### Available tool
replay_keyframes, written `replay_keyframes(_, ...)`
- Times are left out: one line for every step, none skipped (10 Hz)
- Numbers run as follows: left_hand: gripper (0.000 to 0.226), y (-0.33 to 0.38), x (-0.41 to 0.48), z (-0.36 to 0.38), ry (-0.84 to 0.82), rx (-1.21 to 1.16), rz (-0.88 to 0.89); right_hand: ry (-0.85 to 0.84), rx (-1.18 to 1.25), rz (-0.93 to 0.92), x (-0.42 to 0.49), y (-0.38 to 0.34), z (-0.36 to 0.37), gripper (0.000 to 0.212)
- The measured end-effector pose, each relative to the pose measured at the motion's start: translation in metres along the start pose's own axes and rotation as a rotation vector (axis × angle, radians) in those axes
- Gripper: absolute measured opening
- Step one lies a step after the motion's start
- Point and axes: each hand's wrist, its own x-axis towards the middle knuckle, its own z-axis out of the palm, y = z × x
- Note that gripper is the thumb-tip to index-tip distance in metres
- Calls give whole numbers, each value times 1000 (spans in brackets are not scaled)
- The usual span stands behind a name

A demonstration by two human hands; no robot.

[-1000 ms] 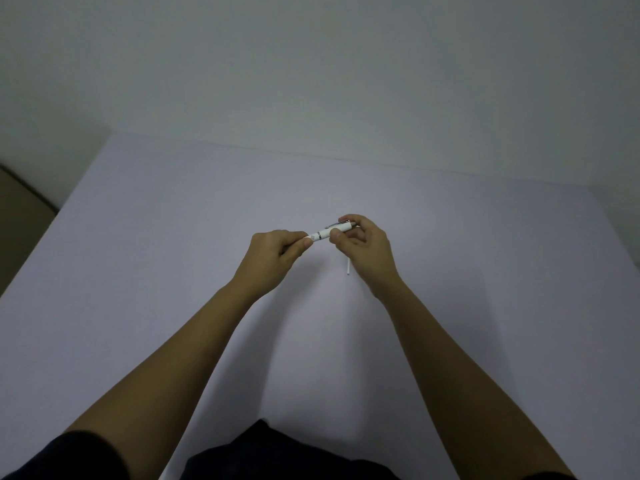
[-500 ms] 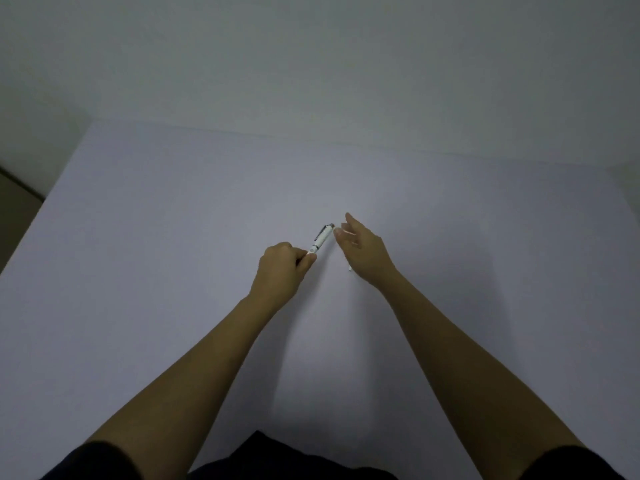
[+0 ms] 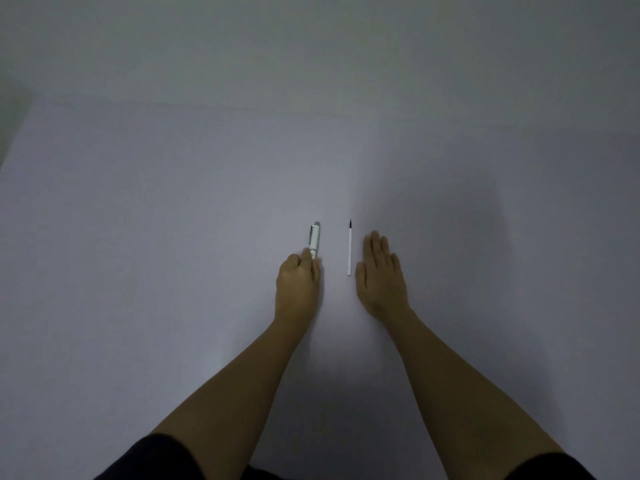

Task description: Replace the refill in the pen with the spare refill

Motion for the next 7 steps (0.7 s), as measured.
replay_keyframes(28,1,4,12,45,-142,-135,72,-27,-11,-1,1,6,57)
replay_keyframes(29,-1,7,16,22,-166,-173,104,-26,-14,-2,2,8,56)
replay_keyframes(33,-1,5,17,7,-14,-79,122,-20,-18,-1,3,9,56)
replay_keyframes(34,3,2,16,20,113,37,112,-22,-20,-1,3,9,56)
replay_keyframes(36,8,3,7,27,172,68,69,11,-21,-2,4,6,56)
replay_keyframes(36,11,2,-1,49,176,64,53,50,-14,-3,2,0,56)
replay_keyframes(36,14,7,-14,102,155,65,105,66,-34,-6,-7,-14,56)
